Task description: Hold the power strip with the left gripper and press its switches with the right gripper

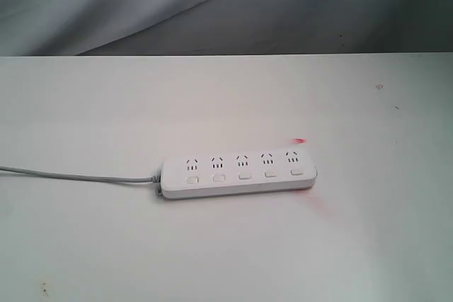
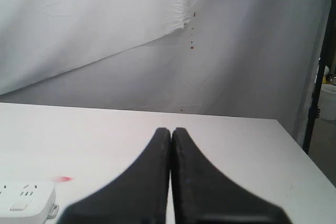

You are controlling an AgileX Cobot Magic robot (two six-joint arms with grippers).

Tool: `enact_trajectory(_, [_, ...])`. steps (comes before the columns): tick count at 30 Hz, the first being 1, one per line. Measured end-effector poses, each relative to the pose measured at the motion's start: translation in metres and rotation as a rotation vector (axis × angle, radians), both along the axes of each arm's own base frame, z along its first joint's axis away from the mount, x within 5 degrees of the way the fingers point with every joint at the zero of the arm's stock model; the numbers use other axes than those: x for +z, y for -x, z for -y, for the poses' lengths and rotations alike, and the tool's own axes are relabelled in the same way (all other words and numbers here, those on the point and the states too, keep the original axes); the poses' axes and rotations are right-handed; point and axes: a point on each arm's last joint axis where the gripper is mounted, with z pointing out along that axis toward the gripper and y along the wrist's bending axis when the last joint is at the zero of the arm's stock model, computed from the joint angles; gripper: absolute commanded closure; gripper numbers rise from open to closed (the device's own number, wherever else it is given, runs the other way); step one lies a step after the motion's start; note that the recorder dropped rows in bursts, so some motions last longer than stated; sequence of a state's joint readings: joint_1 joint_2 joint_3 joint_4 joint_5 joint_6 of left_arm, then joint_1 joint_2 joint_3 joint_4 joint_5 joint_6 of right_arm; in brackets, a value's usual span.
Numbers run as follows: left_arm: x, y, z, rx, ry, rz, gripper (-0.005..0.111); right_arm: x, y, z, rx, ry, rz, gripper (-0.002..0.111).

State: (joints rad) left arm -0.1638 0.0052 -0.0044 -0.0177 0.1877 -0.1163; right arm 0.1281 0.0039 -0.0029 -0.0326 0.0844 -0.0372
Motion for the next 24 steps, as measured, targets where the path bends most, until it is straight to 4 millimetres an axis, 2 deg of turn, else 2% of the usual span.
enact_trajectory(24, [0.0, 0.0, 0.0, 0.0, 0.0, 0.0, 0.107, 0.0009, 0.0, 0.0, 0.0, -0.001, 0.01, 0.108])
